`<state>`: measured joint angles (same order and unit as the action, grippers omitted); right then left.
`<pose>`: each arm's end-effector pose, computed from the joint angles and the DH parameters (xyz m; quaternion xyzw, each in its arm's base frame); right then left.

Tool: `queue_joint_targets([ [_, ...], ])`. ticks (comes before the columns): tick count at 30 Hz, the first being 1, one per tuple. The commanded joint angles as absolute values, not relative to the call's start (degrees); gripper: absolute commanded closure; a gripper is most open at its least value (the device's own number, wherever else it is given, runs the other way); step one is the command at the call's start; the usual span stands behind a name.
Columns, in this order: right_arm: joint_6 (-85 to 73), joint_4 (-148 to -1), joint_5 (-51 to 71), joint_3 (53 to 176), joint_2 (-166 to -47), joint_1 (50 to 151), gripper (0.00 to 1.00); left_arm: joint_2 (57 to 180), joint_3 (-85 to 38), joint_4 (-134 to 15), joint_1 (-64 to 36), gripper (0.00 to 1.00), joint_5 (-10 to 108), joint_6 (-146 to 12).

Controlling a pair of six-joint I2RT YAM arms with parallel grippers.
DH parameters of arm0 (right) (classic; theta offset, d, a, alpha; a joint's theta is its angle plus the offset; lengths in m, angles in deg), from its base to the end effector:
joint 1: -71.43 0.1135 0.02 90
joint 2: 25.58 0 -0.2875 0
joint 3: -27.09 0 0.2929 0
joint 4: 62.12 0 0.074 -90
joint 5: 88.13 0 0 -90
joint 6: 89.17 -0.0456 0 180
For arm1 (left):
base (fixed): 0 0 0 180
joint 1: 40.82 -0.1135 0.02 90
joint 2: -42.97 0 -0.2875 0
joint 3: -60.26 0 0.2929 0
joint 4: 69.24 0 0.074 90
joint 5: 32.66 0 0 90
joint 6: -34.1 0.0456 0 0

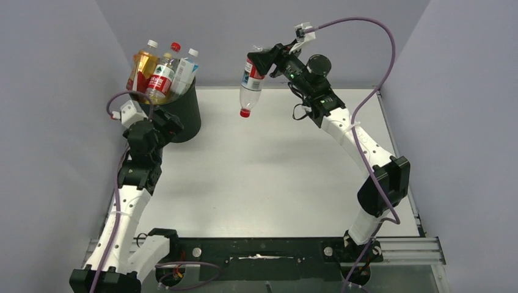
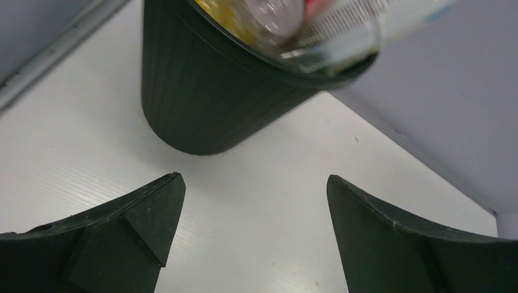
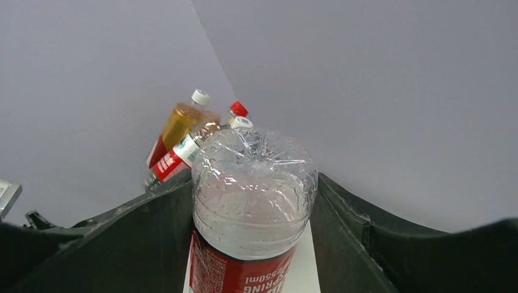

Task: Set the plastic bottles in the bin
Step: Pick up the plastic bottle at the center of the board, then adjust the trash bin at the center of the board.

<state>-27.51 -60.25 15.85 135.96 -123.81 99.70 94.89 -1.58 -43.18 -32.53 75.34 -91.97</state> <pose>0.4038 0.2297 0.4777 -0.0945 0.6213 0.4341 0.6455 0.2434 -0.0212 0.3576 -0.2808 0.7439 -0.1082 0.5967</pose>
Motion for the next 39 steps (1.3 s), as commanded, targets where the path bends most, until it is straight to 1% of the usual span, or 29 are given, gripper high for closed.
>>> queue_joint_targets([
  [1, -31.6, -45.9, 15.4, 139.0, -127.8, 100.8, 0.59, 97.0, -6.1, -43.4, -41.3, 0.12, 74.1, -91.1],
  [4, -31.2, -47.8, 17.3, 137.9, -127.0, 100.9, 0.59, 97.1, -7.8, -43.4, -49.2, 0.12, 69.4, -92.3],
  [8, -29.3, -49.8, 16.8, 129.8, -121.0, 100.1, 0.59, 100.6, -12.9, -41.2, -59.9, 0.09, 63.7, -96.2],
  [11, -29.2, -49.9, 16.7, 122.5, -116.2, 99.2, 0.58, 104.6, -17.6, -39.7, -62.9, 0.09, 60.9, -98.0],
  [15, -28.2, -51.3, 17.1, 116.8, -111.1, 98.3, 0.58, 107.3, -20.4, -37.5, -63.2, 0.1, 61.7, -98.0],
  [16, -28.0, -51.5, 17.2, 115.6, -110.0, 98.1, 0.58, 107.2, -20.1, -37.9, -63.1, 0.13, 61.4, -98.0],
  [18, -27.6, -51.5, 17.5, 113.2, -108.1, 97.9, 0.58, 106.9, -18.9, -39.5, -63.1, 0.26, 59.7, -98.1],
  [20, -27.0, -51.9, 17.7, 111.3, -106.6, 97.7, 0.58, 107.2, -18.7, -40.0, -63.2, 0.34, 58.6, -98.1],
  [23, -26.2, -52.2, 18.3, 108.8, -104.9, 97.2, 0.57, 107.7, -19.0, -40.2, -63.2, 0.42, 58.5, -97.9],
  [26, -26.4, -51.9, 19.3, 106.8, -104.0, 96.3, 0.57, 108.0, -19.2, -41.8, -63.1, 0.46, 57.1, -99.0],
  [29, -26.8, -51.5, 20.8, 105.8, -103.9, 95.3, 0.57, 109.0, -19.3, -44.4, -62.7, 0.52, 53.3, -101.6],
  [31, -26.8, -51.8, 21.4, 105.5, -103.9, 94.7, 0.57, 108.9, -19.1, -45.4, -60.8, 0.53, 52.8, -103.1],
  [34, -26.9, -51.8, 22.5, 105.1, -104.2, 93.5, 0.57, 108.3, -19.6, -46.2, -54.8, 0.53, 56.2, -104.1],
  [39, -27.2, -51.9, 23.5, 104.4, -104.6, 92.5, 0.57, 111.0, -22.8, -46.2, -41.9, 0.52, 63.8, -104.2],
])
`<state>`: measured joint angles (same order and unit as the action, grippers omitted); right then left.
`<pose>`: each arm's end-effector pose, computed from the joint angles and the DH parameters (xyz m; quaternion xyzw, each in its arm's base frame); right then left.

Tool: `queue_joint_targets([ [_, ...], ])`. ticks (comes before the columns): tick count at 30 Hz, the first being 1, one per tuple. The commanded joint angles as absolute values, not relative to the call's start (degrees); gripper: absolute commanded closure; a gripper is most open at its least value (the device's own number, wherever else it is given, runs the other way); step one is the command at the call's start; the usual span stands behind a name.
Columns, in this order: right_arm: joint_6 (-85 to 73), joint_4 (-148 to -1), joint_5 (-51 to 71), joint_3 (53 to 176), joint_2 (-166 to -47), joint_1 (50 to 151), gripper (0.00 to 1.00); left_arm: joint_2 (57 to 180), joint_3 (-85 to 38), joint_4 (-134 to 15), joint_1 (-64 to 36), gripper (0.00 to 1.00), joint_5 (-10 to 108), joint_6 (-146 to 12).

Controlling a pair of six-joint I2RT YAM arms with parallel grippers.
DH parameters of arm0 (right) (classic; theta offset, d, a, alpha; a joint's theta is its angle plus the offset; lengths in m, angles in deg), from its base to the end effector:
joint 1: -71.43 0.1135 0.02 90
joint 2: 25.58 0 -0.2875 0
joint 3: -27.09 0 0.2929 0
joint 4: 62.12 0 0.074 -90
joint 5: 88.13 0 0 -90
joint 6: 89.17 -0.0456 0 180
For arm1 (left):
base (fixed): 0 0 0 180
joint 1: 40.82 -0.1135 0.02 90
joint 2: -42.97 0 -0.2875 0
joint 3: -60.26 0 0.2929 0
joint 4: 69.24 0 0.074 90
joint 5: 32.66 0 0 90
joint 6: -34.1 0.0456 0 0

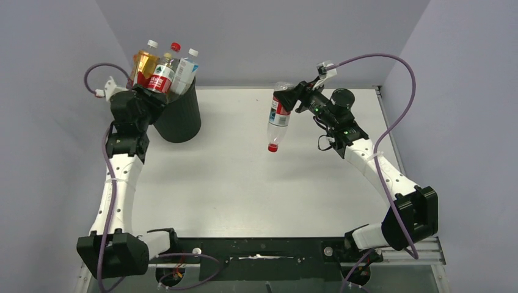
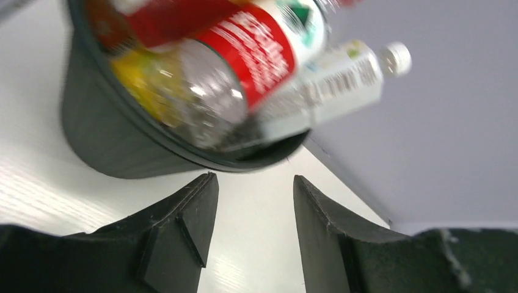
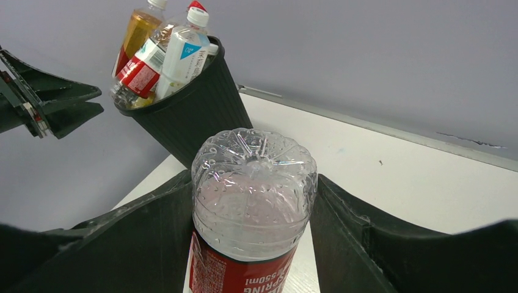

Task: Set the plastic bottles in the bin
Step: Adjust the trash bin at the center of the board.

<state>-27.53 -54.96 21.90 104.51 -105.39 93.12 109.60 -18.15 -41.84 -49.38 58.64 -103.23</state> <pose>0.3457 0.1543 0.3940 -0.0890 0.6731 0.4133 0.6069 0.3043 0.0468 0.4050 -0.3794 0.7005 -0.1921 0.5732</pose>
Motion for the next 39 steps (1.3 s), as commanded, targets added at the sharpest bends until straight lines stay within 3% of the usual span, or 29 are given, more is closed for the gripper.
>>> queue_joint_targets([
  [1, -27.3, -51.7, 23.7, 104.2, -104.6, 92.3, 0.57, 111.3, -23.3, -46.0, -39.8, 0.52, 65.4, -104.2],
  [7, -27.3, -52.1, 24.3, 103.8, -104.7, 91.7, 0.57, 112.7, -24.5, -44.9, -30.3, 0.35, 76.3, -104.1],
  [12, -27.2, -52.6, 24.7, 103.6, -104.4, 91.5, 0.57, 112.9, -22.9, -45.9, -27.5, 0.29, 81.9, -107.6],
  [13, -27.2, -52.7, 24.7, 103.6, -104.3, 91.4, 0.57, 112.8, -22.8, -45.5, -26.5, 0.2, 84.5, -108.5],
  [15, -27.2, -53.0, 24.9, 103.6, -104.4, 91.3, 0.57, 113.3, -23.4, -44.5, -25.8, 0.15, 87.2, -110.3],
  [32, -26.6, -53.9, 26.7, 101.6, -103.6, 89.1, 0.58, 118.2, -26.4, -35.4, -25.9, 0.15, 96.5, -127.3],
  [39, -27.0, -53.5, 27.6, 100.0, -102.9, 87.9, 0.58, 119.6, -26.0, -35.3, -26.0, 0.31, 98.4, -129.2],
])
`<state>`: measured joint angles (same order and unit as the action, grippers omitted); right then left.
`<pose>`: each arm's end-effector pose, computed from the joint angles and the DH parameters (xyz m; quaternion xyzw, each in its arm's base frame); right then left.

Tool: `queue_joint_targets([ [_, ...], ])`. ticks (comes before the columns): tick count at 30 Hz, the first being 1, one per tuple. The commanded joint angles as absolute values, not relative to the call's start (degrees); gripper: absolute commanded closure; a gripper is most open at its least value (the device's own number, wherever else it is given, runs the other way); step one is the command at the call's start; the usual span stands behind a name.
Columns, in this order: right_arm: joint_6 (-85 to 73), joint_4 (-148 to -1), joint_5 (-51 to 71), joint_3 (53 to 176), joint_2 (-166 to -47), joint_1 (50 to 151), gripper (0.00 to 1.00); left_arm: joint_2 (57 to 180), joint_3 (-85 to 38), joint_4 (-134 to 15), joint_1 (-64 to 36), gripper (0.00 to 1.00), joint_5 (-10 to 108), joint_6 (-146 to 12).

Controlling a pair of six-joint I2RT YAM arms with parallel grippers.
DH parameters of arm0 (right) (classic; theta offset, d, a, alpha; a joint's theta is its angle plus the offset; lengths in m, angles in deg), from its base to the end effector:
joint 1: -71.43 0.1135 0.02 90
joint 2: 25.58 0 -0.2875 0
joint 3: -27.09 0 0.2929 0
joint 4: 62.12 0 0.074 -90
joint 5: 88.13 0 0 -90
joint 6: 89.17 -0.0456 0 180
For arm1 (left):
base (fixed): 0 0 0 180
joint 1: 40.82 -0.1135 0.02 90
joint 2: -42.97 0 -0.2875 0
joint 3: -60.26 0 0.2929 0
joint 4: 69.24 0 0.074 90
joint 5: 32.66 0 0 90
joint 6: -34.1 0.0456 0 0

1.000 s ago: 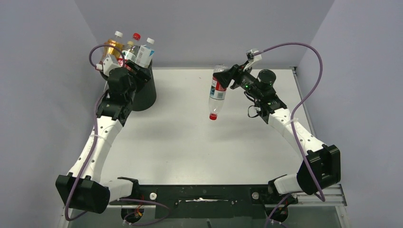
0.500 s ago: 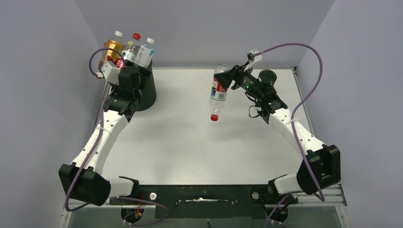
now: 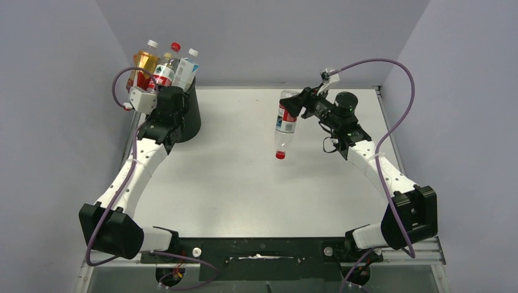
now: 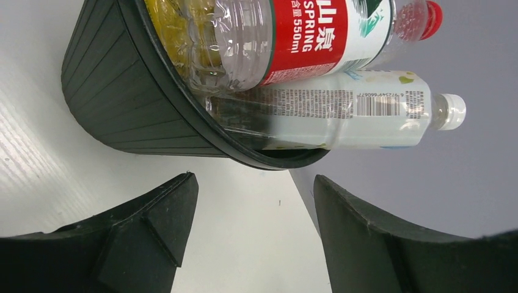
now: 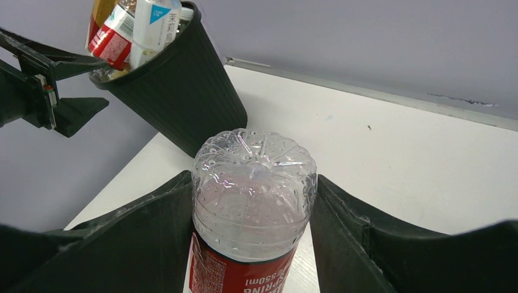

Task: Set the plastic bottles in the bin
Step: Adjust the trash bin at the center of the board.

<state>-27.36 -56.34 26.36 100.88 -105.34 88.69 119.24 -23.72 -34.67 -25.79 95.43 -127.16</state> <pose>0.3532 0.1295 0.3656 -0.0831 0.7033 0.4051 0.5783 0.3357 -0.0610 0.3824 -0.5302 0.6298 -0.1356 0.5512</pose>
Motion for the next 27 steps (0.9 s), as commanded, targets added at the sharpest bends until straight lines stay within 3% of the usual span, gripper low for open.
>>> queue_joint_targets([
  [1, -27.0, -53.4, 27.7, 99.8, -102.7, 87.7, 0.58, 119.7, -25.8, -35.3, -26.0, 0.32, 98.6, -129.5],
  [9, -27.5, -52.8, 29.1, 98.2, -102.0, 86.3, 0.58, 120.2, -25.7, -35.1, -26.7, 0.32, 100.7, -131.0],
  [16, -27.7, -52.2, 29.7, 97.2, -101.5, 85.6, 0.58, 122.1, -25.0, -35.7, -29.1, 0.26, 97.5, -132.2],
  [27, -28.4, -51.3, 30.7, 96.0, -101.3, 84.6, 0.58, 125.0, -25.2, -37.3, -29.0, 0.29, 95.6, -131.7],
])
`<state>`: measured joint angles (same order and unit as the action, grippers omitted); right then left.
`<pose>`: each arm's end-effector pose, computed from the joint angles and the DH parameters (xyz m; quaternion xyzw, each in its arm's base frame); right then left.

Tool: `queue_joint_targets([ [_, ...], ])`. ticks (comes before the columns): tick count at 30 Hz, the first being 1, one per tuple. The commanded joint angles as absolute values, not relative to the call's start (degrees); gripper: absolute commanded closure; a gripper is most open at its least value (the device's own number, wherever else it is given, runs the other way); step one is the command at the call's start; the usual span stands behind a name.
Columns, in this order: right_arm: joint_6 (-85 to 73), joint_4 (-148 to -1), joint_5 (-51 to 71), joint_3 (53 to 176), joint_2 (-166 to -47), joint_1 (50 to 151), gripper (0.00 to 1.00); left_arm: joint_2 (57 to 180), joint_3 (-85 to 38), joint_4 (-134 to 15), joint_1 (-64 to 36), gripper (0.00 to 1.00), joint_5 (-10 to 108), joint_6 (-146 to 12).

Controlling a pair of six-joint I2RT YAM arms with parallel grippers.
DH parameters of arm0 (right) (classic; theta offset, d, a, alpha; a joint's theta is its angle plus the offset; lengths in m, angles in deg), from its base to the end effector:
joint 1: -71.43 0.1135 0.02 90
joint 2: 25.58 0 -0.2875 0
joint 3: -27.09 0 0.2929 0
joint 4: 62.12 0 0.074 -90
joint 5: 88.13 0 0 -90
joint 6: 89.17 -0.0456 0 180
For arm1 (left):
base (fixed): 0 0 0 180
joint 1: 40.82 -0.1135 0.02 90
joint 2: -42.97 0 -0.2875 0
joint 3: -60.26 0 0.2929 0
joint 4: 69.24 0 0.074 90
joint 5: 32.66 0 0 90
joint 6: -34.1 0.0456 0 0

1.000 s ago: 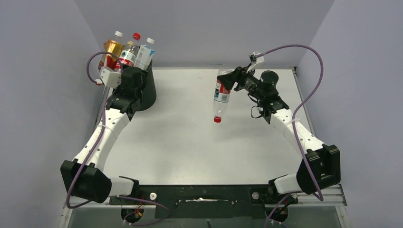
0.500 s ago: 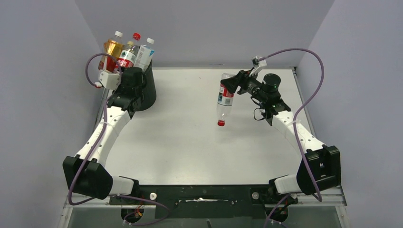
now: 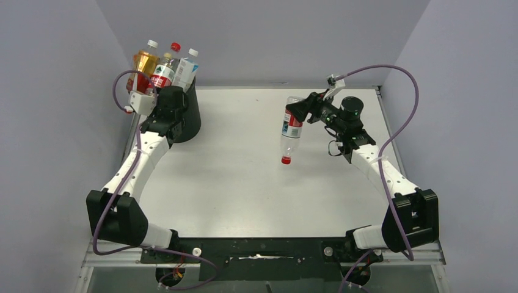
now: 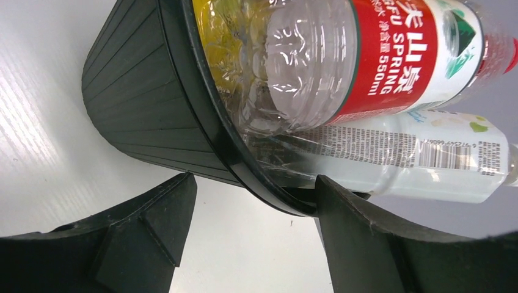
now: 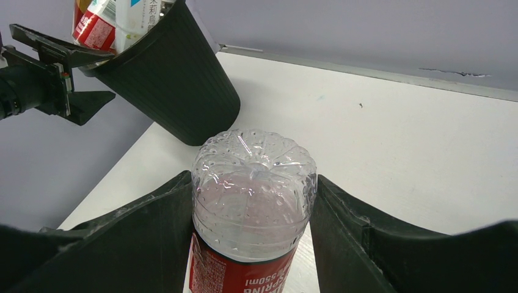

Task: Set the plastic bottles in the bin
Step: Adjust the trash bin at the center of the board.

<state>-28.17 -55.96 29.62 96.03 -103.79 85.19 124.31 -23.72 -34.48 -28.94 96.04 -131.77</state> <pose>0.3490 0.1073 0.3415 -0.0700 0.7205 0.4055 0.5582 0.3602 -0.0466 0.3529 -0.5735 0.6153 -0.1074 0.5301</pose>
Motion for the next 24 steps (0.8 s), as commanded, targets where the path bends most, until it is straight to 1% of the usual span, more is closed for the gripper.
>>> queue_joint_targets([
  [1, -28.4, -51.3, 30.8, 95.9, -101.3, 84.4, 0.59, 125.3, -25.2, -37.4, -29.1, 0.31, 95.5, -131.6],
  [11, -28.8, -50.3, 31.4, 94.9, -101.4, 83.7, 0.58, 125.3, -24.8, -40.1, -30.6, 0.54, 93.1, -129.3],
  [13, -29.0, -49.9, 31.5, 94.7, -101.5, 83.7, 0.59, 125.0, -24.6, -40.4, -30.8, 0.57, 92.5, -129.0],
  [17, -29.2, -49.7, 31.8, 94.7, -101.8, 83.6, 0.59, 124.6, -23.9, -41.0, -31.0, 0.6, 91.5, -128.9],
  [24, -29.3, -49.6, 32.1, 94.7, -101.9, 83.5, 0.59, 124.4, -23.8, -43.1, -32.0, 0.6, 87.7, -127.9],
])
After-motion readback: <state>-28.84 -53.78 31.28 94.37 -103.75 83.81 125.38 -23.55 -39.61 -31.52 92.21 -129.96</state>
